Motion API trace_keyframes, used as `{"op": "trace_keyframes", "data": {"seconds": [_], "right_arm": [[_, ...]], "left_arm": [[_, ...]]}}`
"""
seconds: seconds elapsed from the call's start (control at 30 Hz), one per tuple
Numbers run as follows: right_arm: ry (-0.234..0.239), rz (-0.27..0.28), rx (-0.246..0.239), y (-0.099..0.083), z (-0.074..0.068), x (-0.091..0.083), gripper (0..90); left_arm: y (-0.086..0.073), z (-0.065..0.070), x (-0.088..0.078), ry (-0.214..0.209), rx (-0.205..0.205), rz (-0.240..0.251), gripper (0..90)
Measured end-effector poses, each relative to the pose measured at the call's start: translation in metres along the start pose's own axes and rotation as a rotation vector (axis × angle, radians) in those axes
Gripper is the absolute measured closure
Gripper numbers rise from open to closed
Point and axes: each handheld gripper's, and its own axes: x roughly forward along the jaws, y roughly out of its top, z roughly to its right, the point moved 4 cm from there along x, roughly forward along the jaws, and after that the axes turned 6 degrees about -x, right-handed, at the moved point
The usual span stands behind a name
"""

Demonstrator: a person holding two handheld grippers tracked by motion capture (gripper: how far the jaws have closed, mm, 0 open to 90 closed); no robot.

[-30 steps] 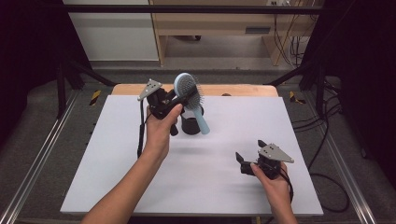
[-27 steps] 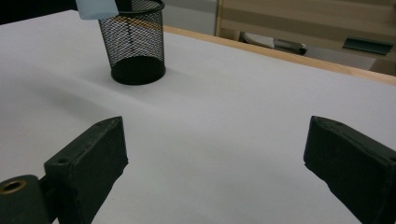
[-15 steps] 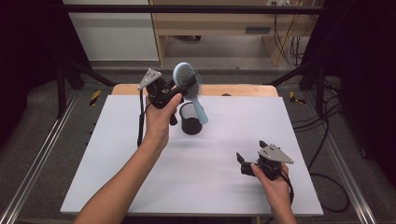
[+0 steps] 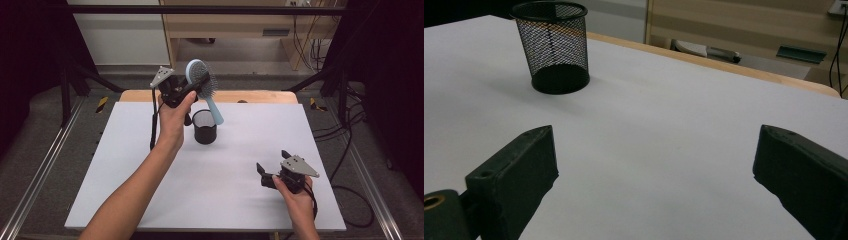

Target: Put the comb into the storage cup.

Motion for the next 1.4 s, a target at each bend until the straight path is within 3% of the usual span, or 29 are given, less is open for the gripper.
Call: {"op": "trace_keyframes", "data": {"seconds": [0.43, 1.2, 1.4], "right_arm": [[0.003, 0.004, -0.001, 0.0, 0.001, -0.001, 4.1], [-0.001, 0.016, -0.001, 0.002, 0.0, -0.002, 3.5], [0.003, 0.017, -0.007, 0.002, -0.001, -0.003, 3.5]], "left_arm": [[0.007, -0.012, 0.0, 0.034, -0.008, 0.024, 50.3], [0.005, -0.019, 0.004, 0.067, 0.049, 0.024, 50.3], [-0.001, -0.019, 0.007, 0.082, 0.084, 0.008, 50.3]]}}
